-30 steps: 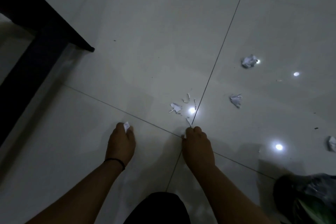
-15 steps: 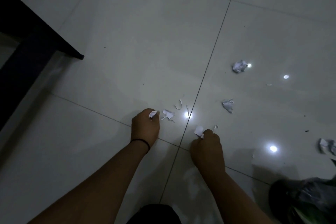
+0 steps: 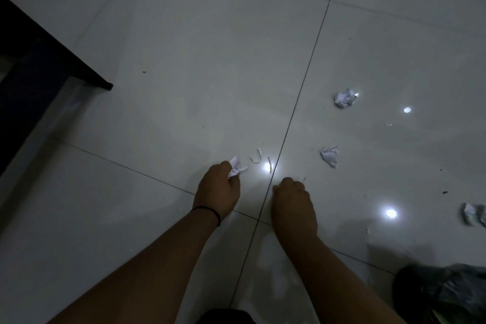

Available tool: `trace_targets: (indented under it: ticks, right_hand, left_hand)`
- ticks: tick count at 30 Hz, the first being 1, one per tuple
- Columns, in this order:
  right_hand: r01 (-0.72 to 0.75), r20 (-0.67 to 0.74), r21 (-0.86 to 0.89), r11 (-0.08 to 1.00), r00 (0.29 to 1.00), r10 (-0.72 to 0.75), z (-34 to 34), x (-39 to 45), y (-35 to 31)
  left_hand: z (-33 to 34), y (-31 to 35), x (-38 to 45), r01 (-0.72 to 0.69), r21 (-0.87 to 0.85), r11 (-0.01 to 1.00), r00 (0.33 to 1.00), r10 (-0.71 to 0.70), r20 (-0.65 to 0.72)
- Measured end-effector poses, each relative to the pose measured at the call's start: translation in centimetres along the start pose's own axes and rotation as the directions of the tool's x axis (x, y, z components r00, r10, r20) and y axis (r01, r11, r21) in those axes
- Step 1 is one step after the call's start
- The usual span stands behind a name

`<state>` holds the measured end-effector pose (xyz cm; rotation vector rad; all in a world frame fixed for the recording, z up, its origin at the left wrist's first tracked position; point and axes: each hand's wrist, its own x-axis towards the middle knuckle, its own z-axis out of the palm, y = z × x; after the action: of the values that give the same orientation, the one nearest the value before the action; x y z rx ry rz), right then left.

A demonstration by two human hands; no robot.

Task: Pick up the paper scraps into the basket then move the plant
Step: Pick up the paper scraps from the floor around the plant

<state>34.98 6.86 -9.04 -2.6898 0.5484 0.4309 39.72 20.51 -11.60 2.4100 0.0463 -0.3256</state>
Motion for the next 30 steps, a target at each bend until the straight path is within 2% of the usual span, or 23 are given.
trace_targets:
  ticks: [3,6,9,11,13,15,16,19,21,24,26,28,30]
  right_hand:
    - [-0.079,-0.044,0.218,0.973,0.995,0.090,-0.6,0.8,-0.7]
    - [-0.202,-0.049,0.480,0.854,0.966,0.256,-1.4,1.5,-0.6]
    - [-0.284,-0.080,0.561,0.778,0.917,0.392,-1.8,1.4,0.3]
    - [-0.336,-0.071,0.570,0.750,0.889,0.452,-1.6,1.0,1.0]
    - [-0.339,-0.062,0.536,0.774,0.898,0.436,-1.1,0.6,1.7]
    - [-0.272,-0.067,0.484,0.832,0.936,0.345,-0.5,0.1,2.0]
    - [-0.234,-0.057,0.444,0.865,0.956,0.288,-0.2,-0.3,1.9]
    - [-0.161,-0.047,0.157,0.974,0.984,0.170,0.7,-1.7,1.8]
    - [-0.120,-0.034,0.004,0.993,0.992,0.120,1.3,-2.8,1.8]
    - [-0.039,0.031,-0.121,0.992,0.999,0.043,1.8,-3.4,1.7]
    - [-0.038,0.008,-0.053,0.998,0.999,0.039,1.6,-2.8,1.4]
    - [-0.055,-0.069,0.150,0.987,0.995,0.066,1.0,-2.0,0.7]
    - [-0.068,-0.080,0.381,0.922,0.991,0.106,0.1,-0.7,-0.1]
  left_hand:
    - [-0.2,0.2,-0.3,0.031,-0.129,0.991,1.000,-0.031,0.004]
    - [0.1,0.6,0.1,0.097,-0.106,0.990,0.995,-0.098,-0.009]
    - [0.7,0.6,0.4,0.136,0.009,0.991,0.987,-0.135,-0.086]
    - [0.9,0.2,0.5,0.137,0.020,0.990,0.983,-0.134,-0.126]
    - [0.7,0.2,0.4,0.103,-0.119,0.988,0.983,-0.119,-0.140]
    - [0.3,0.0,0.7,0.056,-0.257,0.965,0.977,-0.106,-0.184]
    - [-0.1,-0.1,0.9,0.046,-0.274,0.961,0.972,-0.106,-0.211]
    - [-1.1,-0.2,2.5,0.092,-0.147,0.985,0.976,-0.118,-0.181]
    - [-1.3,0.1,3.7,0.113,-0.052,0.992,0.988,-0.117,-0.099]
    - [-1.2,0.3,4.8,0.117,0.078,0.990,0.990,-0.110,-0.092]
    - [-0.9,0.2,5.0,0.119,0.158,0.980,0.986,-0.098,-0.134]
    - [-0.8,0.1,4.2,0.125,0.137,0.983,0.976,-0.097,-0.195]
    - [-0.5,-0.2,2.9,0.102,0.071,0.992,0.964,-0.081,-0.253]
